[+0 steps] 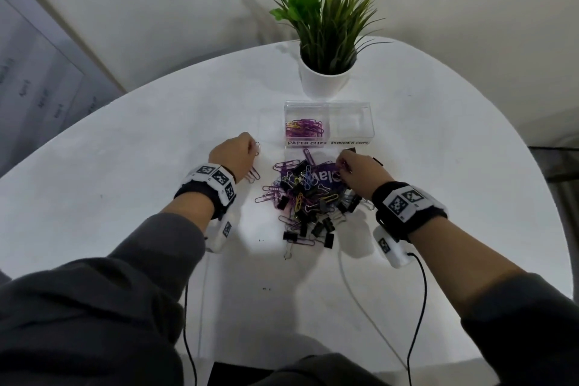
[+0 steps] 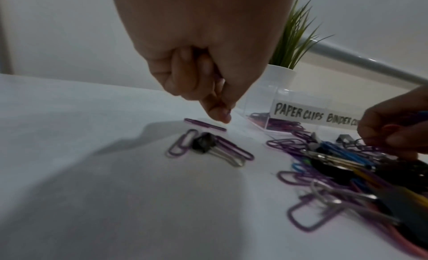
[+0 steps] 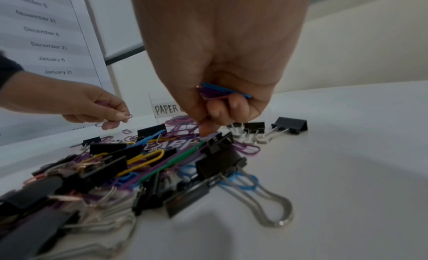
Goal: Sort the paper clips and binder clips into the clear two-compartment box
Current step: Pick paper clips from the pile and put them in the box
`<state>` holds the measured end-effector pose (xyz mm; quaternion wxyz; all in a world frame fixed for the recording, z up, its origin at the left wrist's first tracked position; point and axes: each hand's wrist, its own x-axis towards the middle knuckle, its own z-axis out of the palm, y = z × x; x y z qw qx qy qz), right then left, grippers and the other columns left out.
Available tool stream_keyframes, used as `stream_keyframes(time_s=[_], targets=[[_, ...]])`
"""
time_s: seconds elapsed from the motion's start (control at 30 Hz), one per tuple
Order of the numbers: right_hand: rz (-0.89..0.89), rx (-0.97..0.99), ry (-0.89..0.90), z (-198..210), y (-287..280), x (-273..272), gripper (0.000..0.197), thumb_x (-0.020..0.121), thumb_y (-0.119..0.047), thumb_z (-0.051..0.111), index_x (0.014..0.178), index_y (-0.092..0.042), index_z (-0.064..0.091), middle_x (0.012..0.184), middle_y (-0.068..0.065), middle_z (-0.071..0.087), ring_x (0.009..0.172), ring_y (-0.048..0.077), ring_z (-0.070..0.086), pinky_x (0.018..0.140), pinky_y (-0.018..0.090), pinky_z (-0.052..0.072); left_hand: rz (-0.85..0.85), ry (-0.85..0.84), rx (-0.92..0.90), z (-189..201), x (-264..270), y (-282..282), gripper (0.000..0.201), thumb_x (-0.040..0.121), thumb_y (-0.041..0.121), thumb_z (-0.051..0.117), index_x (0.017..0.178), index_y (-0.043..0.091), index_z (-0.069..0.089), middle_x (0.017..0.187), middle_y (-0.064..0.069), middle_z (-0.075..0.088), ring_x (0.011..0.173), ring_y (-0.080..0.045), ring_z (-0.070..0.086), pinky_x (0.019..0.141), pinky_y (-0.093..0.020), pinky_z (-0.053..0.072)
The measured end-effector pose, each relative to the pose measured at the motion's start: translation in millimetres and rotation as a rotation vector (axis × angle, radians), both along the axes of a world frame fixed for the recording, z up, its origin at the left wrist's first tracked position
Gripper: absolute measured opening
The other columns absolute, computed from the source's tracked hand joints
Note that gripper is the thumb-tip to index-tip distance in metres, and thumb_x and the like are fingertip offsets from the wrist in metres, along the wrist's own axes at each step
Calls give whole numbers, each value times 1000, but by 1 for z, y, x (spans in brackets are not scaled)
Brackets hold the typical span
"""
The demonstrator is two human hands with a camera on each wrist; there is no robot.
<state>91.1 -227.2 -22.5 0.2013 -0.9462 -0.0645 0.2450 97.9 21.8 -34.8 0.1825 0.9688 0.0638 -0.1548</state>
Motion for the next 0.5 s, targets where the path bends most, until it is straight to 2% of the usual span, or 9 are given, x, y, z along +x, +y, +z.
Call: stream_keyframes(time_s=[0.1, 0.17, 0.27, 0.4, 0.5], targets=[[-7, -5, 21, 1, 1, 0, 34, 95, -7, 38, 124, -12, 55, 118, 15, 65, 105, 30, 60, 81, 33, 46, -26, 27, -16, 1, 4, 10, 33, 102, 21, 30, 121, 15, 56, 122, -9, 64, 109, -29, 59, 88, -34, 45], [-27, -4, 9, -1, 2, 1, 33, 94, -5, 37, 118, -10, 59, 118, 14, 64, 106, 31, 59, 85, 33, 46, -4, 14, -38, 4, 5, 15, 34, 102, 17, 27, 118, 13, 56, 120, -12, 64, 107, -31, 60, 86, -34, 45], [-90, 4, -30, -4, 2, 2, 27, 92, -3, 36, 103, -6, 60, 109, 15, 65, 98, 31, 59, 80, 33, 45, 16, -50, -12, 8, 6, 18, 34, 103, 22, 25, 114, 7, 53, 109, -17, 66, 97, -34, 62, 78, -36, 45], [-146, 5, -32, -7, 4, 5, 23, 95, -10, 35, 97, 1, 55, 104, 20, 61, 92, 32, 56, 74, 33, 40, -12, -3, 117, 9, 7, 20, 51, 100, 46, 23, 110, 4, 51, 97, -17, 67, 92, -35, 63, 72, -35, 43], [-180, 14, 2, -7, 5, 6, 20, 97, -16, 35, 88, -4, 48, 99, 18, 57, 83, 26, 48, 72, 30, 35, -40, 69, 141, 6, 11, 22, 52, 102, 40, 22, 108, 1, 56, 105, -21, 65, 98, -35, 60, 79, -37, 45]])
